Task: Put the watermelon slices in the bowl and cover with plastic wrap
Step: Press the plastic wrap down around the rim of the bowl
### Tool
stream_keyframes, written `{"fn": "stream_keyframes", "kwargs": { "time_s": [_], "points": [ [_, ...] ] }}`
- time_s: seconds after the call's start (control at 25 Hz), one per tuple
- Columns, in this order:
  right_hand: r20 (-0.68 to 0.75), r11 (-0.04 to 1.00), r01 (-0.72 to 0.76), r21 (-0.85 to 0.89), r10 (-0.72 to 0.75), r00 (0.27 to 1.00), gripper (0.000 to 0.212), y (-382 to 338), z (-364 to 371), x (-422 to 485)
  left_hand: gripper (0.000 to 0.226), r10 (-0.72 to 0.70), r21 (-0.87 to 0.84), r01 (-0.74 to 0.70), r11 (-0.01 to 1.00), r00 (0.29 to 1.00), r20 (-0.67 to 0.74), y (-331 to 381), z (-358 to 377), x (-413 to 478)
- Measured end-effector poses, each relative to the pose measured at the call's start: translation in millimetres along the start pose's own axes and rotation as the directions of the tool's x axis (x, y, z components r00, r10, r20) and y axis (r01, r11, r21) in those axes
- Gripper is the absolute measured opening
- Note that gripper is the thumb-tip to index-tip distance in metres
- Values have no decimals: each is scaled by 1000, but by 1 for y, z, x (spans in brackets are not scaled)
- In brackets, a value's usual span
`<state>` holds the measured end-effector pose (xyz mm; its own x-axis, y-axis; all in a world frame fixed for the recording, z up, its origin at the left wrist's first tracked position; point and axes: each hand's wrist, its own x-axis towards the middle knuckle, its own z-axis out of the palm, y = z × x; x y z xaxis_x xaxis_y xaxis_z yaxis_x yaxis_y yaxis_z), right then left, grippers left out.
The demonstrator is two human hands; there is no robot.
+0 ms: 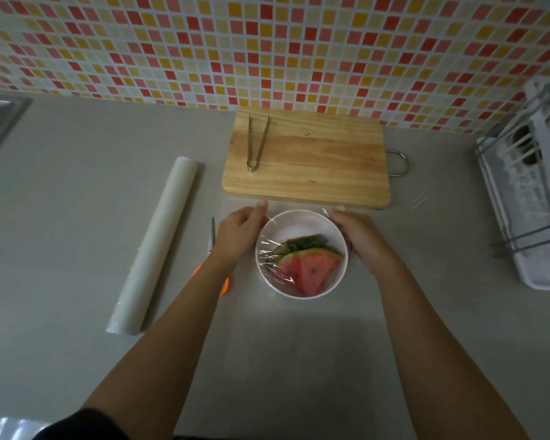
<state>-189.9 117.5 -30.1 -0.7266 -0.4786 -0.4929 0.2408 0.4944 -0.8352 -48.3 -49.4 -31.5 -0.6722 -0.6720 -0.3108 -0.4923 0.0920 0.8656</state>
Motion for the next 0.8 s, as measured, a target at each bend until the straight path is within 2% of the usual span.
{"fn": "stream_keyframes", "kwargs": {
  "time_s": [0.08, 0.2, 0.4, 0.56, 0.68, 0.8],
  "points": [
    [-93, 998, 45, 35, -41, 995, 30, 1, 2, 0, 47, 100, 111, -98, 989, 995, -17, 3, 2, 0],
    [-209, 987, 69, 147, -37, 977, 35, 2, 13, -2, 38, 185, 238, -160, 958, 979, -88, 8, 9, -1],
    [-306, 952, 98, 289, -5, 952, 34, -2, 25, -4, 34, 89, 22, -87, 996, 983, -161, 9, 16, -1],
    [-291, 917, 45, 397, 79, 954, 33, 1, 23, -3, 35, 143, 54, -136, 989, 970, -194, 6, 20, -1],
    [-259, 888, -38, 458, 174, 950, 34, 4, 21, -3, 39, 129, 17, -128, 992, 981, -147, 1, 19, 2],
    [-195, 848, -98, 520, 230, 953, 29, 5, 19, -1, 43, 64, -101, -65, 993, 998, -19, -3, 13, 6]
  ]
}}
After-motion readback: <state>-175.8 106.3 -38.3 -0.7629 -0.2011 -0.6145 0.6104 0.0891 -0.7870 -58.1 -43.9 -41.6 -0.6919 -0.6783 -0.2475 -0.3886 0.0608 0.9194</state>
